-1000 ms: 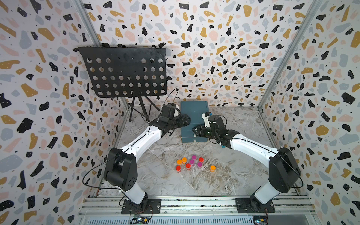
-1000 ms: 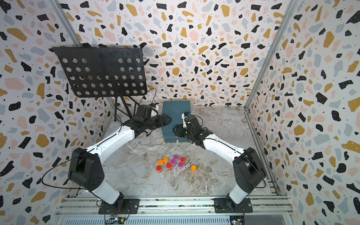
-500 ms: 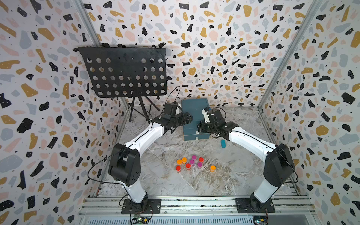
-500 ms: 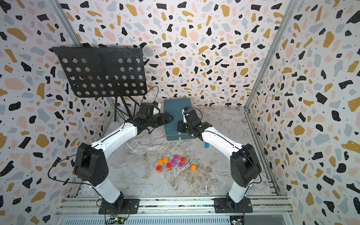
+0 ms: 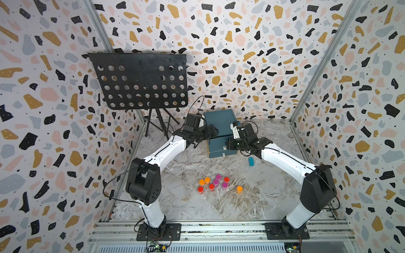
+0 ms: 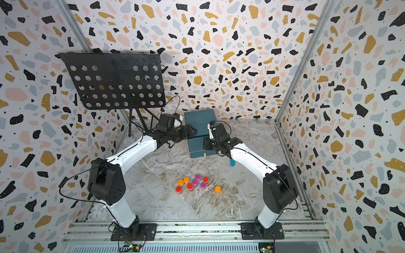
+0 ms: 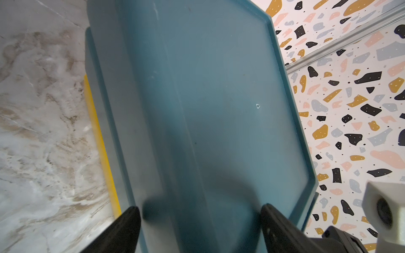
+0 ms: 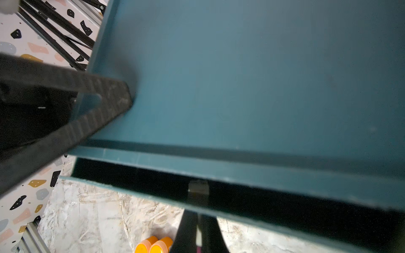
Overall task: Put the paint cans in the drawer according to color
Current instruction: Open the drawer in the storage box.
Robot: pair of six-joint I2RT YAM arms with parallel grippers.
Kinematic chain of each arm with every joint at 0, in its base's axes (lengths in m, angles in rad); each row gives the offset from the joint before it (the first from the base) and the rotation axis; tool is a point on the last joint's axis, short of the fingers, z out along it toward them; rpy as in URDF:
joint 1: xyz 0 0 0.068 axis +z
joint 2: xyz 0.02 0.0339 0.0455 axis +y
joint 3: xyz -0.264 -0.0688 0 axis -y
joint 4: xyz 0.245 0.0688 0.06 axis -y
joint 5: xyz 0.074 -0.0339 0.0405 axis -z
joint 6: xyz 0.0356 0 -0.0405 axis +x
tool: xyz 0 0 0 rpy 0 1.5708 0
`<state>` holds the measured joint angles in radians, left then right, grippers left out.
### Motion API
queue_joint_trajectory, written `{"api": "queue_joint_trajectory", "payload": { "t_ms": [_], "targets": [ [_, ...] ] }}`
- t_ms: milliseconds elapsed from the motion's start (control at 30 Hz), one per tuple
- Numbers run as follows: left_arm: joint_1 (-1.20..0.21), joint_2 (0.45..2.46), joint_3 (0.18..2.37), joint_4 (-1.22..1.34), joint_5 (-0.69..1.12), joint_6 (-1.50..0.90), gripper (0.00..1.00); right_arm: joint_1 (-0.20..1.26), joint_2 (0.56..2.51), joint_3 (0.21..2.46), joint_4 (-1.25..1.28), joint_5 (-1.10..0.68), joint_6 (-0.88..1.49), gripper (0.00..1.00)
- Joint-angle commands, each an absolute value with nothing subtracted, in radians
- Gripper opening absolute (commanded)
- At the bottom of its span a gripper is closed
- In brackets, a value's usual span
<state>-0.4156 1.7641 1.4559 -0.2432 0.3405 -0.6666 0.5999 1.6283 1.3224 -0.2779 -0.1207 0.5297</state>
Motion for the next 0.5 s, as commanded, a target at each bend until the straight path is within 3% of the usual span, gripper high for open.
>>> {"api": "queue_joint_trajectory", "payload": {
  "t_ms": [0, 367, 400, 467],
  "targets": [
    [-0.42, 1.78, 1.481, -0.238, 0.347, -0.679, 0.88, 0.594, 1.542, 1.271, -0.311, -0.111, 0.518, 0.0],
    [-0.419, 1.742, 1.48, -0.248, 0.338, -0.669, 0.89, 0.597, 1.387, 1.112, -0.304, -0.117, 0.529, 0.01],
    [-0.42, 1.733, 1.48, -0.254, 0.335, -0.665, 0.89, 0.597, 1.37, 1.104, -0.305, -0.116, 0.529, 0.05],
    [-0.419, 1.719, 1.481, -0.265, 0.33, -0.655, 0.9, 0.597, 1.344, 1.084, -0.296, -0.121, 0.531, 0.22]
  ]
}}
